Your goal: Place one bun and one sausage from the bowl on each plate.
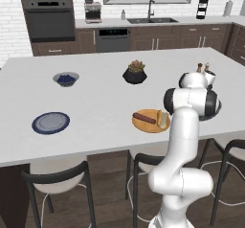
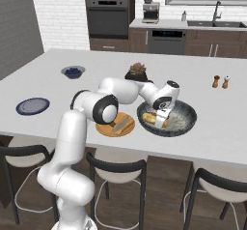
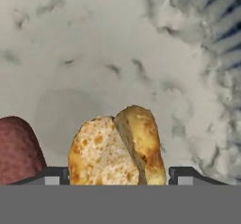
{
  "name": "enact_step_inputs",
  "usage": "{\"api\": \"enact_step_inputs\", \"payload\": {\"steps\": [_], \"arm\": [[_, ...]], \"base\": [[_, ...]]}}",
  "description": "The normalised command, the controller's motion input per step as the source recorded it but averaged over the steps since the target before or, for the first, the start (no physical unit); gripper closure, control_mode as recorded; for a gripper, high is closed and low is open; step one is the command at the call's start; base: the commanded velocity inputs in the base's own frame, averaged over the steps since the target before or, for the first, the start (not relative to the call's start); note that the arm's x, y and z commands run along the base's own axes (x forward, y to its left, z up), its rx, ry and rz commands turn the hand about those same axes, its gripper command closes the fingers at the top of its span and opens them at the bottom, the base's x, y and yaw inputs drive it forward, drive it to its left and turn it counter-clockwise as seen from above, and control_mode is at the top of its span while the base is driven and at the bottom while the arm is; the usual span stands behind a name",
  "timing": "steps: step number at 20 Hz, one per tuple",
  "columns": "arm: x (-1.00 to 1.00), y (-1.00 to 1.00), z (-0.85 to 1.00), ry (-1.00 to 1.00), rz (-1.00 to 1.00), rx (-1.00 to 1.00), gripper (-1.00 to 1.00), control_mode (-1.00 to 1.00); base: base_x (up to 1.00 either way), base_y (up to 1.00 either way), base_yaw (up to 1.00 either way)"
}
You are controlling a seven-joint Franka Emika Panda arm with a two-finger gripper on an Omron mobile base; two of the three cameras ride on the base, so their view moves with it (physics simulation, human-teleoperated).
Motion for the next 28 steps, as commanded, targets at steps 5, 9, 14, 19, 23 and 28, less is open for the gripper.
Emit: {"api": "enact_step_inputs", "payload": {"steps": [5, 9, 14, 19, 23, 28], "arm": [[0.0, 0.0, 0.06, 0.0, 0.0, 0.0, 1.0, -1.0], [-0.09, 0.0, 0.4, 0.0, -0.04, 0.0, 1.0, -1.0], [-0.1, 0.0, 0.61, 0.02, -0.27, 0.0, 1.0, -1.0], [-0.34, 0.12, 0.66, 0.03, -0.36, -0.03, 1.0, -1.0], [-0.45, 0.37, 0.74, 0.01, -0.41, -0.06, 1.0, -1.0], [-0.65, 0.48, 0.61, 0.03, -0.43, -0.03, 1.0, -1.0]], "base": [[0.0, 0.0, 0.0], [0.0, 0.0, 0.0], [0.0, 0.0, 0.0], [0.0, 0.0, 0.0], [0.0, 0.0, 0.0], [0.0, 0.0, 0.0]]}}
